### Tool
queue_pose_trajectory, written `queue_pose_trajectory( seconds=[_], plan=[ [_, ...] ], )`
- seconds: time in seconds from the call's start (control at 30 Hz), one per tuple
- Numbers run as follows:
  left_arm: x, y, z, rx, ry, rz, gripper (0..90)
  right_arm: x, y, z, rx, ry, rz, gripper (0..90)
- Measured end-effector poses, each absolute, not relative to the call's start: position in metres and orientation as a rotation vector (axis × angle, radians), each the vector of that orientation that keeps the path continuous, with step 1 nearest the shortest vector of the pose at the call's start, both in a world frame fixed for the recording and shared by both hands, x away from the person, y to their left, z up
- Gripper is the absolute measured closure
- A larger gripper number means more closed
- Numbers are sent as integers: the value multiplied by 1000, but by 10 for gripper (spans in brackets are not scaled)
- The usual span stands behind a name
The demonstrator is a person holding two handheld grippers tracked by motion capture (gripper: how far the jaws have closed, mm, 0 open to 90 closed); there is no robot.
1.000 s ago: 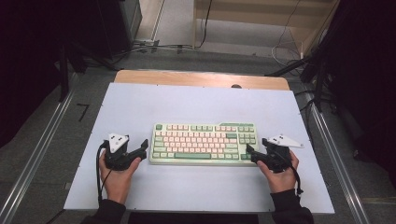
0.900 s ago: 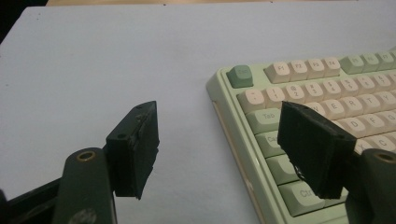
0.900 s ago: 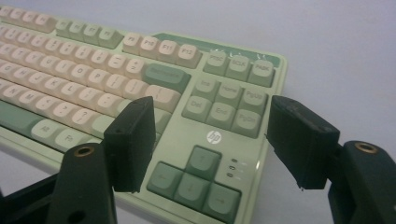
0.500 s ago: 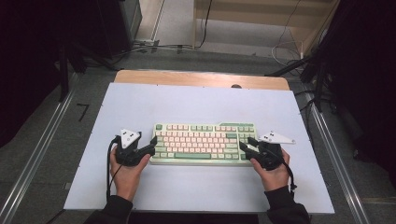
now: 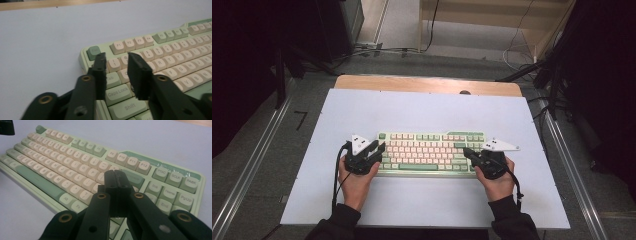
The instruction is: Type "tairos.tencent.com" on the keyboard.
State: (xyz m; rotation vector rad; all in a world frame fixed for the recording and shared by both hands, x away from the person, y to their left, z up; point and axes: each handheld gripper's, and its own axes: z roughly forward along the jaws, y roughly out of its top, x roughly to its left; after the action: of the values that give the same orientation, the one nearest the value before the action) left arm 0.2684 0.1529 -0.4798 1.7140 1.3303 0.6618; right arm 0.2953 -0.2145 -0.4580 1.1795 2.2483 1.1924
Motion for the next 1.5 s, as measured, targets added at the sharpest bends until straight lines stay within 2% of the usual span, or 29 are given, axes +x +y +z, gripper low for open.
queue_pose_trajectory(
  seconds=[0.07, 0.17, 0.53, 0.7, 0.9, 1.13, 1.5],
  plan=[
    [269, 151, -480, 1719, 1326, 648, 836, 296, -212, -459, 1181, 2249, 1190, 874],
    [270, 149, -479, 1731, 1304, 629, 900, 298, -209, -460, 1184, 2243, 1199, 876],
    [275, 132, -478, 1778, 1242, 581, 900, 304, -196, -463, 1124, 2290, 1249, 877],
    [282, 125, -479, 1792, 1229, 496, 900, 304, -191, -464, 1104, 2289, 1247, 877],
    [291, 113, -482, 1829, 1182, 453, 900, 307, -185, -465, 1082, 2289, 1220, 877],
    [298, 103, -482, 1844, 1159, 467, 900, 311, -180, -465, 1058, 2292, 1222, 877],
    [308, 91, -486, 1883, 1157, 386, 900, 316, -174, -467, 1061, 2314, 1228, 877]
  ],
)
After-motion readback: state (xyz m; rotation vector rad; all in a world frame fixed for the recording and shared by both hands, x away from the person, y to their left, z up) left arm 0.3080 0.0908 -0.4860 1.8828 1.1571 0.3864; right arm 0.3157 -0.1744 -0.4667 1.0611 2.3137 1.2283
